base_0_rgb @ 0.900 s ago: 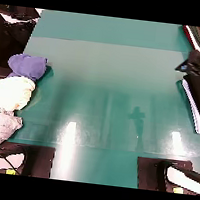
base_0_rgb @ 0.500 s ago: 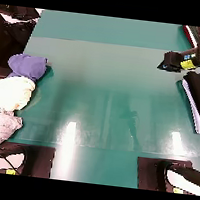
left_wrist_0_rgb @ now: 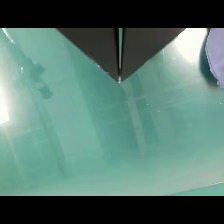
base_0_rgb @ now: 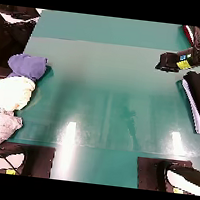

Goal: Fold the shirts.

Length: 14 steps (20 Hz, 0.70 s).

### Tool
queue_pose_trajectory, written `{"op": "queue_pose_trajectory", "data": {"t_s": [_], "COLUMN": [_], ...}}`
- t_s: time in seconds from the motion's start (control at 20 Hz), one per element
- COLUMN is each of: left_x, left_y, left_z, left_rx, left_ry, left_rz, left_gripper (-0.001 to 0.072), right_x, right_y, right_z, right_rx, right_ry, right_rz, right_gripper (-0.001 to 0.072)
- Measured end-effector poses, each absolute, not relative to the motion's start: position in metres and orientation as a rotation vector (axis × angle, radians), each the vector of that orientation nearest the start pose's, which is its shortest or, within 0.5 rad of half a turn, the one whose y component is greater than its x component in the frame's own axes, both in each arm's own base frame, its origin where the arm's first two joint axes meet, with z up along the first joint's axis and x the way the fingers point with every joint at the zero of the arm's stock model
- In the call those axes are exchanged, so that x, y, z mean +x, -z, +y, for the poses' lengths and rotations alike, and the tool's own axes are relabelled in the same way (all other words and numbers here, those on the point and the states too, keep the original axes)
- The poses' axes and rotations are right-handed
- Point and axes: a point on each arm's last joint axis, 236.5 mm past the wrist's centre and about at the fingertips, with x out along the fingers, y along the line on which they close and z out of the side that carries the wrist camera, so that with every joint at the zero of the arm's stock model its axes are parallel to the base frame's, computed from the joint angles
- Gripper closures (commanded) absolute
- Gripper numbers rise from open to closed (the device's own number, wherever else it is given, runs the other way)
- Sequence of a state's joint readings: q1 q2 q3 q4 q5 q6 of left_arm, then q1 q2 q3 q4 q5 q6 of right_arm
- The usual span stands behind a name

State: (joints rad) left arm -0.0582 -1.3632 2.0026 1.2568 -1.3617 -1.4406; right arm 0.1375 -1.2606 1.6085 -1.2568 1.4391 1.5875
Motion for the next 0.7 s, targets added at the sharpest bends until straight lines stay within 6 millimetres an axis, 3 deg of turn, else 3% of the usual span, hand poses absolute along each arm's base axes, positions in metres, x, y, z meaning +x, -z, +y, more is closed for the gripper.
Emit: {"op": "queue_pose_trajectory", "data": {"t_s": [0.05, 0.15, 0.4, 0.5, 0.7], "left_x": [0.449, 0.452, 0.445, 0.441, 0.439], "left_y": [-0.286, -0.253, -0.126, -0.085, -0.026], "left_z": [-0.093, -0.07, 0.017, 0.044, 0.071], "left_rx": [-0.02, 0.017, 0.072, 0.046, 0.024], "left_ry": [0.352, 0.259, -0.02, -0.096, -0.157], "left_rz": [0.713, 0.797, 1.082, 1.133, 1.177], "left_gripper": [0.013, 0.0128, 0.0128, 0.0128, 0.0128], "right_x": [0.385, 0.385, 0.385, 0.385, 0.385], "right_y": [-0.169, -0.169, -0.169, -0.169, -0.169], "right_z": [0.127, 0.126, 0.126, 0.126, 0.127], "right_rx": [0.147, 0.146, 0.146, 0.146, 0.146], "right_ry": [-0.372, -0.371, -0.371, -0.371, -0.372], "right_rz": [1.101, 1.101, 1.101, 1.101, 1.101], "right_gripper": [0.0696, 0.0696, 0.0696, 0.0696, 0.0696]}}
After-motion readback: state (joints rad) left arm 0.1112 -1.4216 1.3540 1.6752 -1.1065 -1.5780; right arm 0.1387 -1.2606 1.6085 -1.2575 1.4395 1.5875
